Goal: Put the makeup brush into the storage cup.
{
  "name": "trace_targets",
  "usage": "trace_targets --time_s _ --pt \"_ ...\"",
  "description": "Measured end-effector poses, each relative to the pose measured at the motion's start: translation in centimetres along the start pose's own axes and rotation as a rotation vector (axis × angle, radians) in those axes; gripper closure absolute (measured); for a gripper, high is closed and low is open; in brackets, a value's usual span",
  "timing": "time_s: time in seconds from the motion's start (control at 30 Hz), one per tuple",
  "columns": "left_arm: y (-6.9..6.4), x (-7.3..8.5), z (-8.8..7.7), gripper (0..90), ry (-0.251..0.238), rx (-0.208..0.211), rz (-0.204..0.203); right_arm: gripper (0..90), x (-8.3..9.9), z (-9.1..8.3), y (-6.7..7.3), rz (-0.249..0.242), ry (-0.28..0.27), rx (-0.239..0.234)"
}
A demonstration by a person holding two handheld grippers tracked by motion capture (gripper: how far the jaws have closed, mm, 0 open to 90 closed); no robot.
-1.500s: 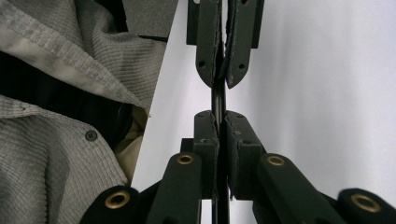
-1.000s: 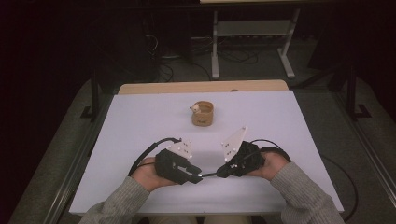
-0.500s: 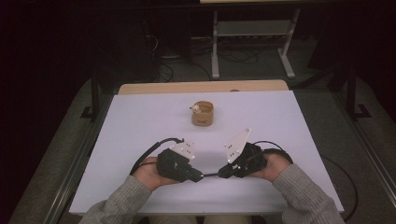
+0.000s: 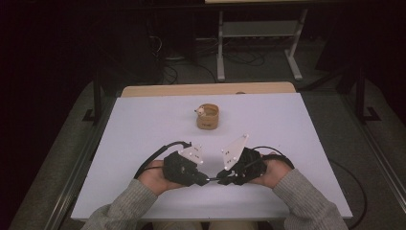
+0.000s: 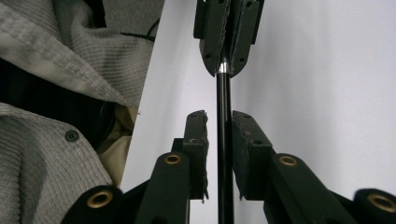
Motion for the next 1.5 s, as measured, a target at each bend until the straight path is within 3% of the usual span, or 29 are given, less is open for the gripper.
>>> trace_targets --time_s 0.27,0.43,0.5,0.77,0.9,1.07,1.2,1.33,1.5 --pt "-0.3 0.0 0.1 83.5 -0.002 -0.002 0.015 82.1 0.3 0.4 0.1 0.015 0.002 0.001" --pt "-0.3 0.0 0.3 82.0 0.001 -0.006 0.008 82.7 0.8 0.6 0.4 0.035 -0.030 -0.005" --pt "-0.1 0.0 0.3 72.8 -0.002 -0.023 -0.003 82.6 0.9 0.7 0.5 0.041 -0.043 -0.002" --pt "0.3 0.2 0.2 67.2 0.000 -0.026 -0.012 82.5 1.5 0.6 0.3 0.058 -0.062 0.021" --pt "0.4 0.2 0.2 69.7 -0.001 -0.029 -0.017 82.6 1.6 0.5 0.2 0.053 -0.075 0.024" --pt "0.1 0.2 0.0 81.8 -0.006 0.001 -0.007 82.5 1.6 0.5 0.3 0.051 -0.077 0.030" --pt "0.1 0.3 0.1 83.5 0.010 -0.005 0.002 81.4 1.5 0.8 0.4 0.036 -0.058 0.035" --pt "0.3 0.4 0.2 83.9 0.031 -0.030 0.001 74.1 0.9 0.9 0.2 0.041 -0.048 0.055" --pt "0.2 0.3 0.4 83.9 0.045 -0.037 -0.003 74.9 0.1 1.3 0.1 0.020 -0.002 0.057"
Point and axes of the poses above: each handheld gripper's, and its own axes: z roughly forward along the jaws, x roughly out of its underside, y roughly to its left, the point moved 7 cm from there along z, roughly forward along the jaws, and after that the axes turned 13 degrees about -z, right-handed, at the moved point
